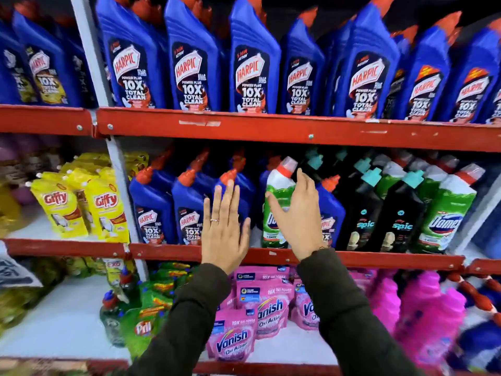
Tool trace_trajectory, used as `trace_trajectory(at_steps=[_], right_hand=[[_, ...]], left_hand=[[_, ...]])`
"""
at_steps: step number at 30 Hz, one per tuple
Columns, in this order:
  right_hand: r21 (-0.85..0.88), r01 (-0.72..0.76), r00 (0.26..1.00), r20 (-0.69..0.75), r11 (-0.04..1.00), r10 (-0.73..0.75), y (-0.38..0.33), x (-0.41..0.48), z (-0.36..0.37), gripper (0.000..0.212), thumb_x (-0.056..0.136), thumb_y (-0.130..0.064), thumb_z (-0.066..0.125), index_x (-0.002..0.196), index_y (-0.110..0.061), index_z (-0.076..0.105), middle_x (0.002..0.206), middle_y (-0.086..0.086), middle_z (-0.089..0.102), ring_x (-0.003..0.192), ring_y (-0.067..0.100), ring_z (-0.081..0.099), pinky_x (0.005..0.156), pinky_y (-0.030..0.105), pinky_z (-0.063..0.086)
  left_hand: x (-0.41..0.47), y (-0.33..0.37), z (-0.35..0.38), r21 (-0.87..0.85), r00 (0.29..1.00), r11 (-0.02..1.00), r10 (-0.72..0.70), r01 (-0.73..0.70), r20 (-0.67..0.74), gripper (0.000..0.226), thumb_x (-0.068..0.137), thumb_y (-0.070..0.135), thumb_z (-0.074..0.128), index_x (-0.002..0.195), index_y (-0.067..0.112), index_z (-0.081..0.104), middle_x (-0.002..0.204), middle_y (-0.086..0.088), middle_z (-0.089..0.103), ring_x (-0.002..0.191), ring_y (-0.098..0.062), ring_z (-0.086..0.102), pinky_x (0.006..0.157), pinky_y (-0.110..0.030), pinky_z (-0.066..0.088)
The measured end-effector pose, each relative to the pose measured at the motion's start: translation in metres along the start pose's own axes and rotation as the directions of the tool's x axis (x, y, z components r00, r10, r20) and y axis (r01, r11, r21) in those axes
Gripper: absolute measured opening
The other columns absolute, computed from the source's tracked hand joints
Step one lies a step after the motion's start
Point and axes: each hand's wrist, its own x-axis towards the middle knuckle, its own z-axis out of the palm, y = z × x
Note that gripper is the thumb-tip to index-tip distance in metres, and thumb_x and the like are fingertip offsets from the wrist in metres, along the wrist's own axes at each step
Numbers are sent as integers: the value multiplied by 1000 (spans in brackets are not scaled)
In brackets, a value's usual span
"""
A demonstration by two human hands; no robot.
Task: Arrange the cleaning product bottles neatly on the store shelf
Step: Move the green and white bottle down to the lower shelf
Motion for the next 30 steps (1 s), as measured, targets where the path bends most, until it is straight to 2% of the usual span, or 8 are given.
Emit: trace_trajectory(at_steps=[2,6,9,11,15,21,25,30], right_hand=[[-30,-44,999,-34,999,43,-1,10,8,84,94,-48,67,156,-4,32,153,16,42,140,37,43,114,42,37],[-136,-112,993,-41,984,107,2,17,22,74,93,-56,64,146,-8,43,138,13,53,124,39,57,89,44,49],[-151,-90,995,-65,984,81,5,19,23,65,94,-55,64,140,-12,48,129,9,59,115,36,62,74,38,39],[-128,-84,994,-75,988,75,8,20,23,62,93,-54,66,138,-14,50,126,6,61,114,34,62,74,36,36],[-21,-34,984,-174,999,30,2,9,13,64,92,-57,67,140,-18,52,127,-1,63,111,24,64,81,36,50],[42,-40,958,-281,998,50,-5,-24,-10,61,88,-64,68,134,-25,59,118,-8,70,105,15,70,85,38,57],[34,-76,975,-207,996,82,18,-65,-1,60,85,-63,71,128,-22,62,113,-7,71,98,12,70,83,33,58],[-62,-203,977,52,977,207,75,-127,39,56,83,-63,71,119,-22,58,107,-8,64,91,12,65,72,30,54]], left_hand=[[-5,-1,17,-24,999,999,-47,47,11,70,103,34,37,163,3,18,171,-14,12,160,-26,1,130,-49,7],[-22,-10,59,-29,999,999,16,-15,32,81,101,36,39,164,7,-3,172,-9,-8,160,-24,-7,130,-44,-3],[-24,-18,78,-30,999,999,34,-35,-14,82,102,37,37,164,8,-8,171,-8,-14,159,-22,-10,130,-42,-4],[-25,-20,87,-31,999,999,39,-40,-24,81,102,36,36,163,7,-8,171,-8,-15,159,-22,-11,130,-42,-5],[-31,-22,98,1,995,998,65,-65,-81,81,102,35,37,163,5,-8,171,-10,-16,159,-24,-13,130,-43,-7],[-34,-23,103,-31,995,997,64,-66,-78,81,103,33,38,163,7,-9,170,-9,-19,159,-22,-15,129,-42,-9],[-35,-23,107,-26,995,998,48,-50,-86,83,103,33,42,163,6,-9,170,-8,-20,158,-23,-16,129,-43,-9],[-36,-23,107,0,997,999,37,-38,-68,82,105,34,39,162,6,-13,168,-8,-25,157,-22,-21,129,-43,-11]])
